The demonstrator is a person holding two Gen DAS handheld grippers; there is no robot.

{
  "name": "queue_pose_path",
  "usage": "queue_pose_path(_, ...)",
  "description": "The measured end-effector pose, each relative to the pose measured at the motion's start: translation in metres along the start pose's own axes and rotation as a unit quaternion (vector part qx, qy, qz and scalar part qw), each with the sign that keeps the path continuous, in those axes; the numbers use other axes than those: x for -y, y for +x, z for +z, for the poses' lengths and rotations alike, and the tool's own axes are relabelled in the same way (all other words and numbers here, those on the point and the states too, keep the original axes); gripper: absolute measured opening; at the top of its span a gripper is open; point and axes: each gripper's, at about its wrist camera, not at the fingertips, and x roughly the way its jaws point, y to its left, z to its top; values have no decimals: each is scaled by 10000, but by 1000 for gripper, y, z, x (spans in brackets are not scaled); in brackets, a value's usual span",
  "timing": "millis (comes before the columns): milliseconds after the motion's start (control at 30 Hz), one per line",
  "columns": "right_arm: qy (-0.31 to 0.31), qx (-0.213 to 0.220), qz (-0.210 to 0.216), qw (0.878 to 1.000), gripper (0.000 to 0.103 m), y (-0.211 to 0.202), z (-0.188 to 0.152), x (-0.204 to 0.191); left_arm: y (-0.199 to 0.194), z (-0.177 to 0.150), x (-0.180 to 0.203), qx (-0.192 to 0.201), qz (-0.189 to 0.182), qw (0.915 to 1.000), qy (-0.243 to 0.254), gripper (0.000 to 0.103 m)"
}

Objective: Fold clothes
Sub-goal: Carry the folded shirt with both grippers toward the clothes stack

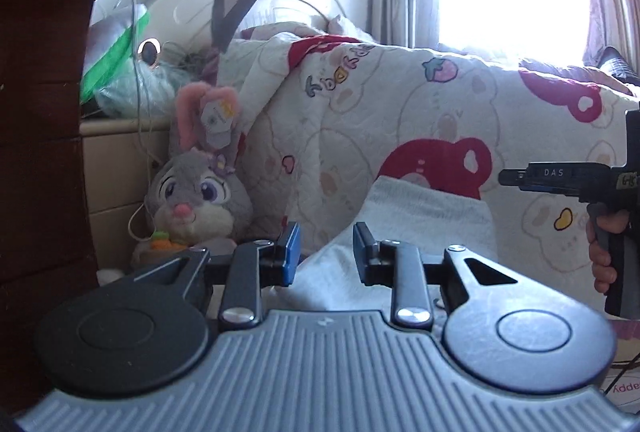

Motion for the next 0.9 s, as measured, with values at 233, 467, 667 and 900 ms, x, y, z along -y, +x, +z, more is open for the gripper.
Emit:
queue_pose_path(233, -351, -521, 959, 9934, 30, 51, -24, 17, 73, -6, 10, -1337, -1305, 9821, 245, 27)
queue_pose_path(467, 766, -909, 776, 9899, 29, 80, -72, 37, 95, -28, -16, -1608, -1362, 9764, -477, 27)
queue_pose_path(667, 1115, -1271, 729, 9829, 30, 88, -69, 43, 90, -25, -12, -1386, -828, 9869, 9, 27)
queue_pose_path(900, 1313, -1292, 622, 9809, 30, 86, -66, 40, 86, -31, -38, -1231, -690, 9866, -822, 27)
